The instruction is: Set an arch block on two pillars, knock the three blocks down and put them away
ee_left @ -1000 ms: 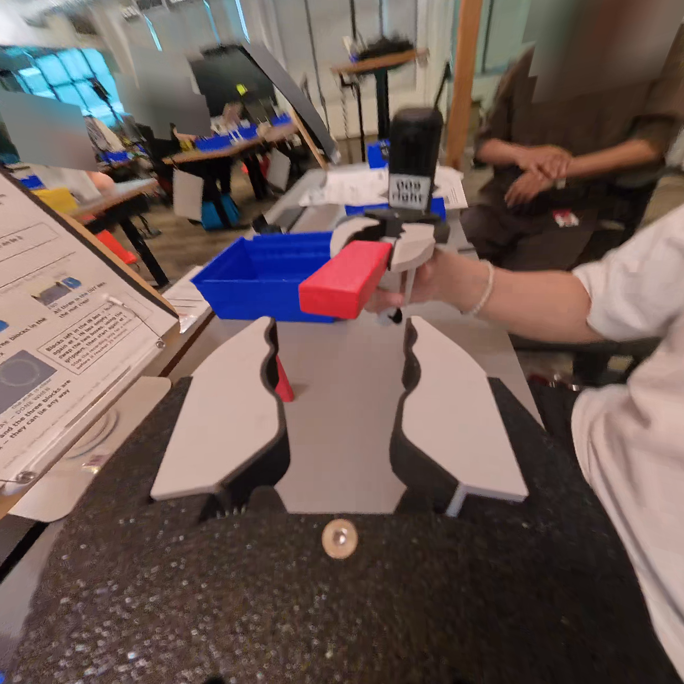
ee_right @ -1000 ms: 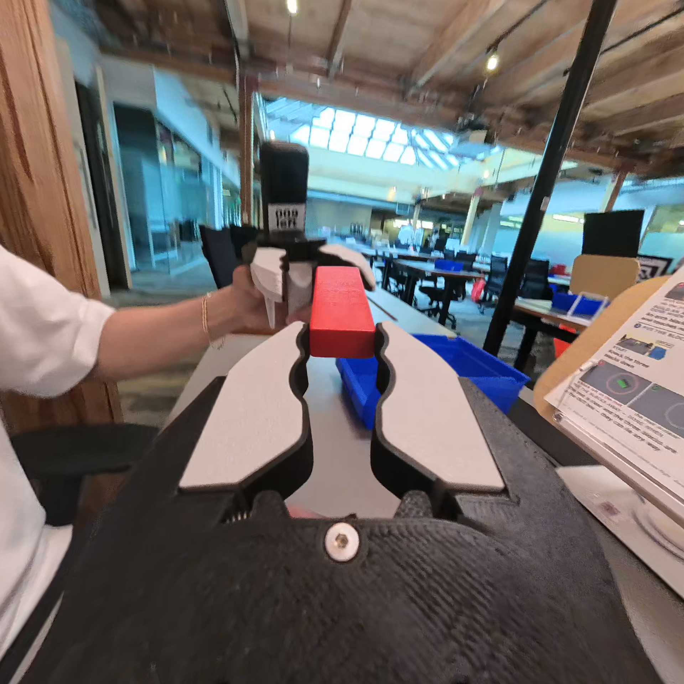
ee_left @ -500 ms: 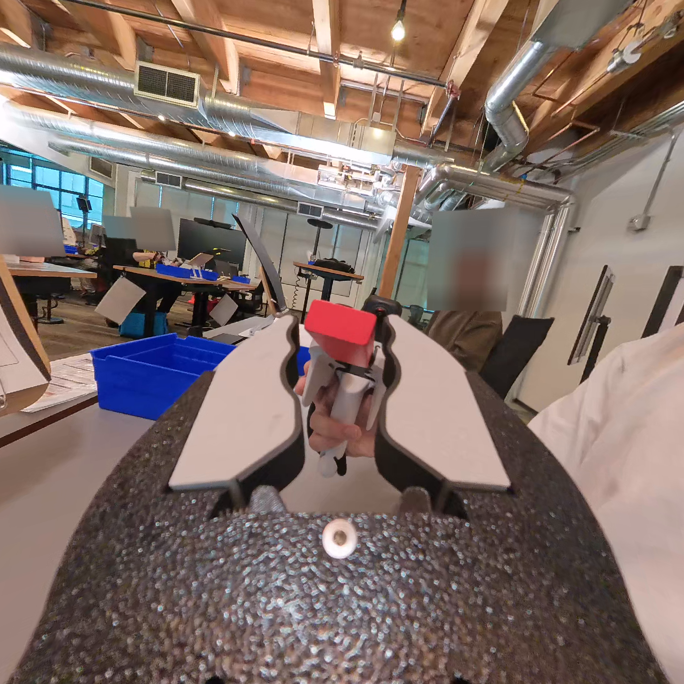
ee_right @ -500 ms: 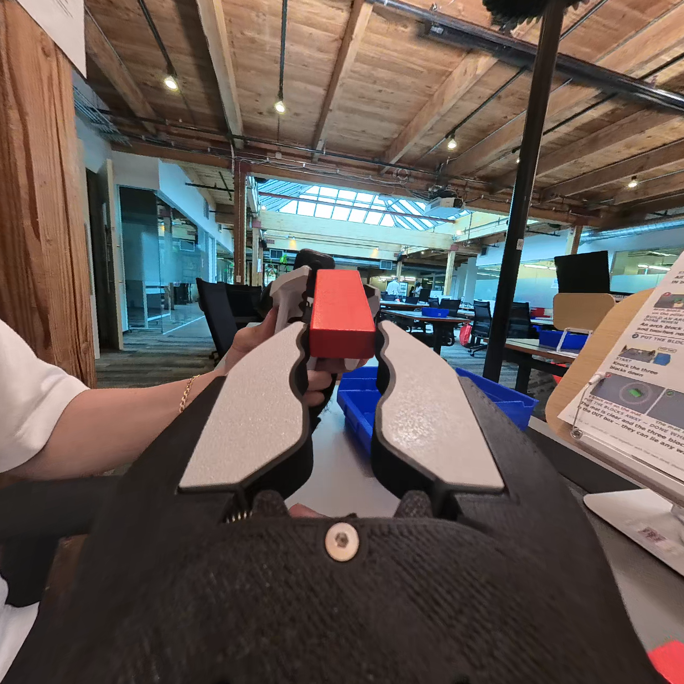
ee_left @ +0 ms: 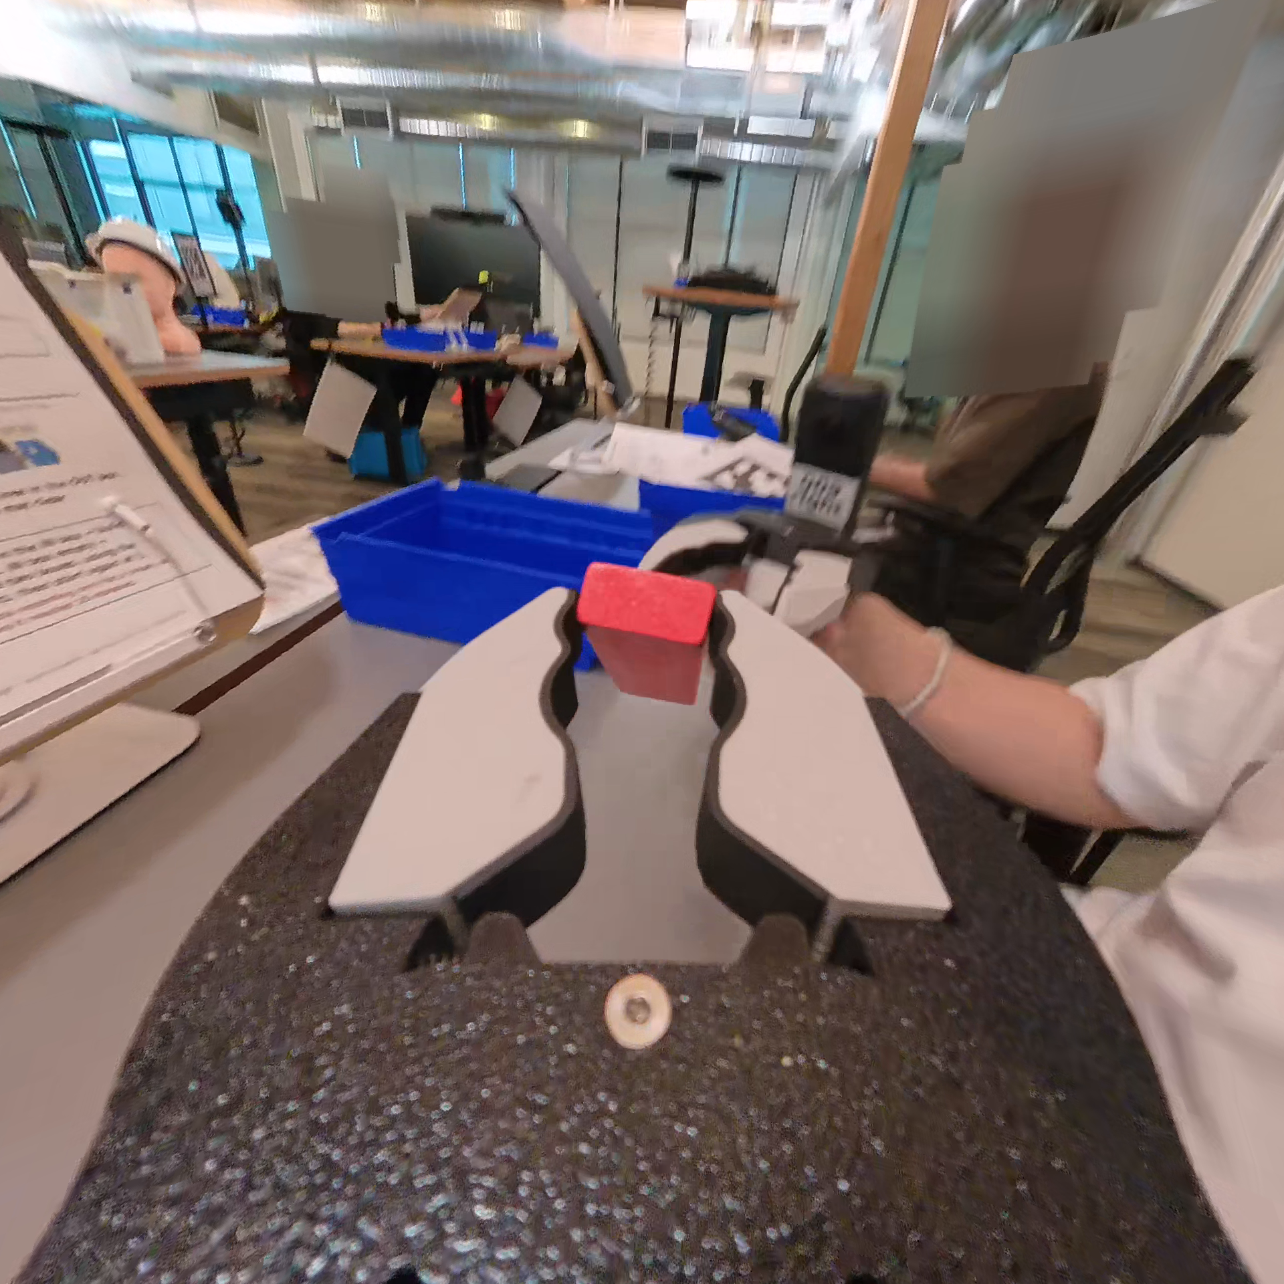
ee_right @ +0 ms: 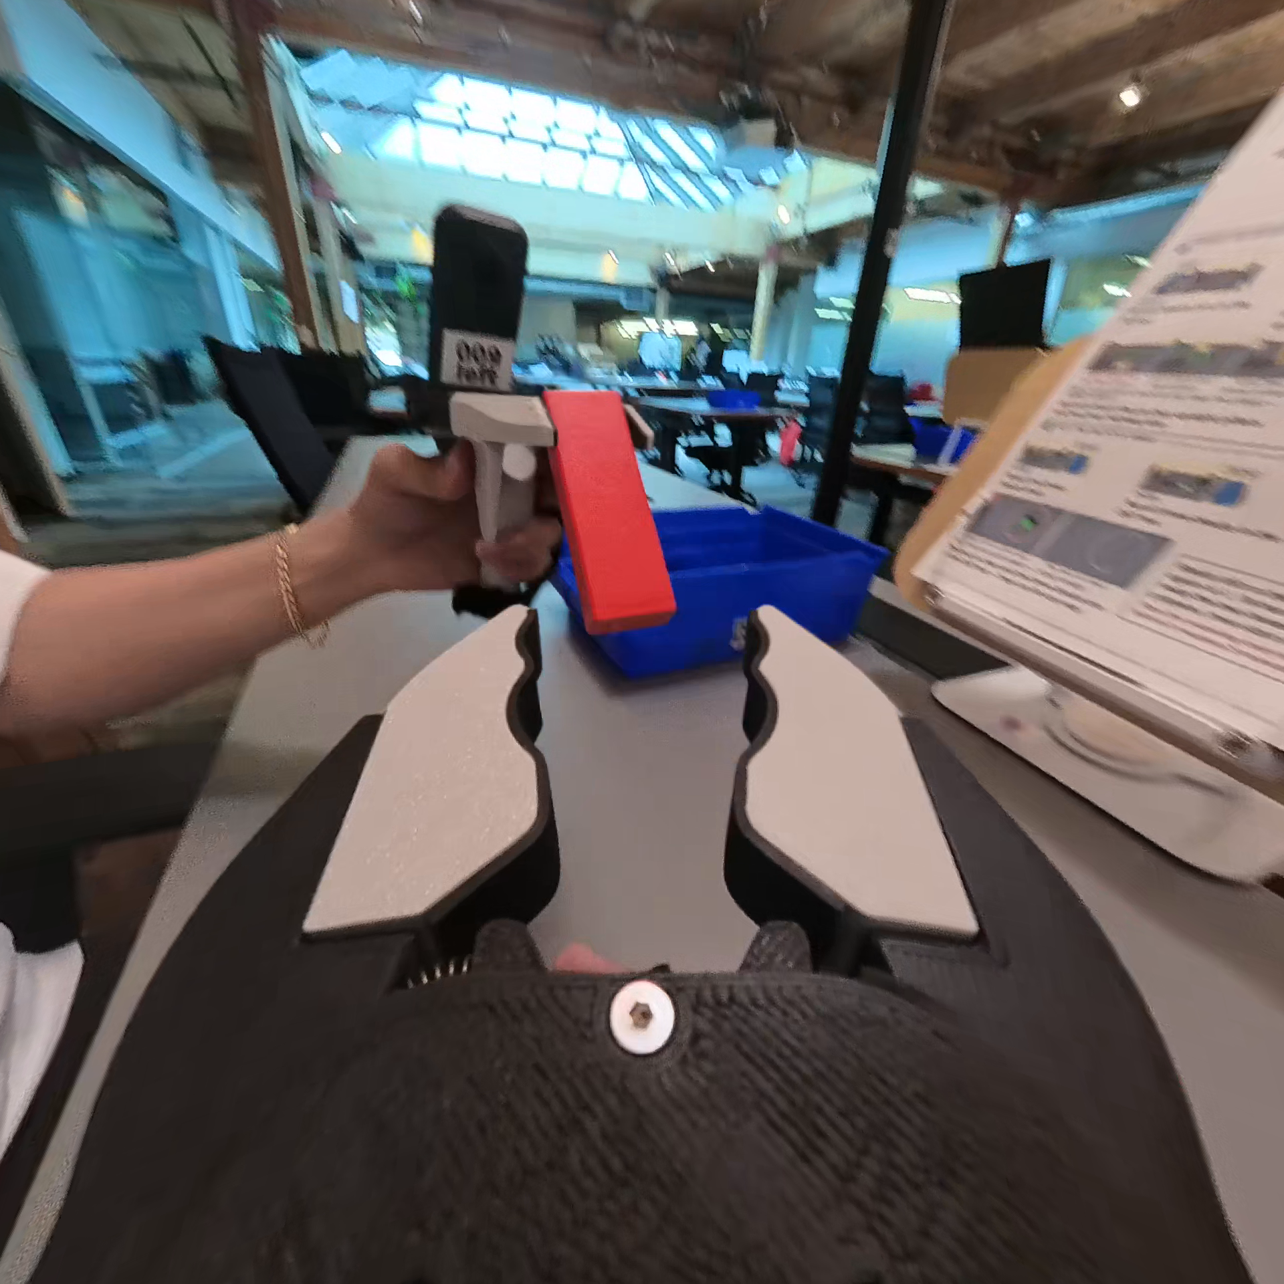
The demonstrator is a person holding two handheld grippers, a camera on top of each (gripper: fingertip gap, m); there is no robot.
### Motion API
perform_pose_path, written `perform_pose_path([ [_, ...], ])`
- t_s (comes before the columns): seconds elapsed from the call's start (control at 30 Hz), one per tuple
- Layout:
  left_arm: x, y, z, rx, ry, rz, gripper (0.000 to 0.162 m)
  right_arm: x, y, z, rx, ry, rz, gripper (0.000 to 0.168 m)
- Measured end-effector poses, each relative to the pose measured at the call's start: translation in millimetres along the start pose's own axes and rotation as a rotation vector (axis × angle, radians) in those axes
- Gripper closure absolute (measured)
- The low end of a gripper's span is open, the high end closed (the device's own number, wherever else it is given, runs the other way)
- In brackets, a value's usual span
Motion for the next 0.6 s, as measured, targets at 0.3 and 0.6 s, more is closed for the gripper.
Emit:
perform_pose_path([
  [0.3, -36, 76, -33, 0.058, 0.364, -0.132, 0.127, 10, -19, 57, -0.196, 0.181, 0.063, 0.111],
  [0.6, -70, 120, -65, 0.069, 0.541, -0.085, 0.127, 10, -18, 62, -0.192, 0.233, 0.139, 0.108],
])
Point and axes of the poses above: each gripper's, where its closed fingertips meet, z back along the fingers, x out of its top, y = z × x across the jaws, the point moved 10 cm from there along z, back along the fingers, and after that the axes turned 3 degrees about -x, right-handed, at the moved point
